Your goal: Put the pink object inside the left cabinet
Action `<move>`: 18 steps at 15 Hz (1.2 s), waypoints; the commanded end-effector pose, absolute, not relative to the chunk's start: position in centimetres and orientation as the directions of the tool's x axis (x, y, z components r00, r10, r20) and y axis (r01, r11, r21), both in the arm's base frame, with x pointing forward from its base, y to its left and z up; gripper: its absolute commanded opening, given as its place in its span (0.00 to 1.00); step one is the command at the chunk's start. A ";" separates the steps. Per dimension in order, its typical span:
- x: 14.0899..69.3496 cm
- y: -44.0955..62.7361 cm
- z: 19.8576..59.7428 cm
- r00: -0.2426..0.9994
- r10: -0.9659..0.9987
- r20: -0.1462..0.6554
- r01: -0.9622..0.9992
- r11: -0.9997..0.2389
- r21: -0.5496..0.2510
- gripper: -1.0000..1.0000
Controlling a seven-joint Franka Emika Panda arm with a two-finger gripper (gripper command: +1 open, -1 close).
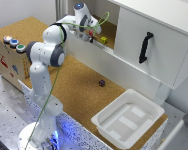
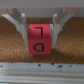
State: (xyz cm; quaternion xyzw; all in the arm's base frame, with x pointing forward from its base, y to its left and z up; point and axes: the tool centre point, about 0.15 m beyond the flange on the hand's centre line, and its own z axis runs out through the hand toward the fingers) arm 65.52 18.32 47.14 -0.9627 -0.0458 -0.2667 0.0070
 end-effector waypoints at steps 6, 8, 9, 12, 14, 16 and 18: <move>61.7 18.2 50.3 0.844 0.042 0.535 -0.025 -0.993 0.117 1.00; 58.3 17.6 50.6 0.844 0.028 0.535 -0.033 -0.994 0.104 1.00; 56.7 17.1 50.6 0.852 0.022 0.524 -0.024 -0.996 0.081 1.00; 52.6 16.1 48.8 0.889 0.015 0.457 -0.012 -0.998 0.057 1.00; 50.5 15.2 47.7 0.904 0.005 0.428 -0.009 -0.999 0.030 1.00; 48.5 14.3 46.3 0.918 0.003 0.397 0.003 -1.000 0.002 1.00; 46.6 13.8 44.4 0.937 0.007 0.350 0.018 -0.999 -0.027 1.00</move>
